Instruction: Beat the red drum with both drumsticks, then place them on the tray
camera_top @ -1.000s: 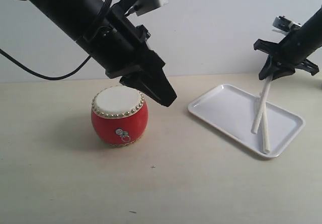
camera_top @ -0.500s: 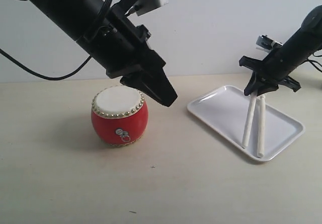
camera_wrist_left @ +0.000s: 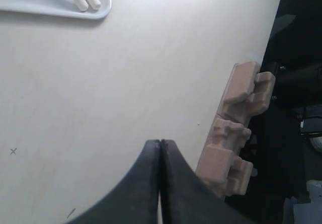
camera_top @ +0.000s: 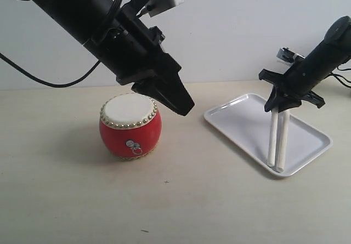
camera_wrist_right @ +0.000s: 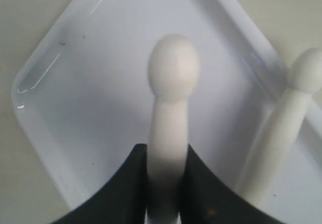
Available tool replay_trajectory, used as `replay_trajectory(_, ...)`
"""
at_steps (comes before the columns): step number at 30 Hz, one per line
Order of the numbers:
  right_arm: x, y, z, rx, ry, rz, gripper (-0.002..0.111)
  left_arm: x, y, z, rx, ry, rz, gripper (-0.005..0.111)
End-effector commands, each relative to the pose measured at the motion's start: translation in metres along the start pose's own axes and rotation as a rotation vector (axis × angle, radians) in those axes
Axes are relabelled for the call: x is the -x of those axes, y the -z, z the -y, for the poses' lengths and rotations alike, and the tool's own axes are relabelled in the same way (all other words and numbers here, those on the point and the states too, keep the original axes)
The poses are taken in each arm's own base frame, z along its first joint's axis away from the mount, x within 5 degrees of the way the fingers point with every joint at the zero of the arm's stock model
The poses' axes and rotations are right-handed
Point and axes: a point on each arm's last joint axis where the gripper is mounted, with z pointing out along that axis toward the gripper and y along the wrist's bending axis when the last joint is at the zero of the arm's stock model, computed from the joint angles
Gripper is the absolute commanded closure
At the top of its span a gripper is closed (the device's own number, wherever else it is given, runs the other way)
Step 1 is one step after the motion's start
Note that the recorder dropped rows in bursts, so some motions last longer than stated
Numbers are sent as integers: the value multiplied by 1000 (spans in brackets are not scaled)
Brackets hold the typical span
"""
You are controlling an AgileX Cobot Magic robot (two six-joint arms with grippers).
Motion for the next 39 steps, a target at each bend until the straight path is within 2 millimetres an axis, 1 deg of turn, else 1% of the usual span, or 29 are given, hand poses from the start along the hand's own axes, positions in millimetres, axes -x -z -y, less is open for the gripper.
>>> replay_trajectory(1,2,0,0,-6,18,20,82,2,2,2,-10,-3,18,106)
replay_trajectory(6,3,-2,1,-9,15,24,76,2,2,2,-10,-3,18,106)
replay_trajectory(12,3,-2,2,-18,17,26,76,2,2,2,-10,-3,18,106)
replay_trajectory(14,6,3,1,-20,20,58,76,2,2,2,-8,-3,17,106)
replay_trajectory(16,6,19,-5,-46,46,79,84,2,2,1,3,-8,9,106)
replay_trajectory(19,3,57,-18,-103,100,119,105,1,4,-4,25,0,17,106)
replay_trajectory(20,0,71,-24,-112,112,135,108,2,5,-8,37,11,30,106)
replay_trajectory(21,-3,84,-30,-115,120,156,108,2,5,-10,35,23,35,106)
replay_trajectory(23,-10,105,-37,-123,124,193,108,0,9,-16,42,51,41,106)
replay_trajectory(24,-17,118,-43,-124,127,217,108,0,10,-18,46,63,45,106)
replay_trajectory(25,-23,126,-46,-127,126,233,108,-1,11,-21,49,71,46,107)
replay_trajectory(28,-51,152,-55,-133,130,301,108,-5,18,-28,73,100,64,107)
replay_trajectory(29,-78,163,-57,-143,124,351,108,-12,24,-33,95,132,82,107)
replay_trajectory(30,-88,168,-57,-147,122,397,108,-16,28,-34,105,150,90,107)
replay_trajectory(33,-130,188,-61,-157,146,525,108,-28,38,-32,154,179,144,107)
replay_trajectory(36,-181,207,-65,-177,190,639,108,-41,50,-23,234,189,240,107)
replay_trajectory(38,-216,213,-63,-179,198,699,108,-53,59,-14,306,190,333,107)
replay_trajectory(39,-232,212,-61,-182,196,712,108,-60,61,-10,328,203,369,107)
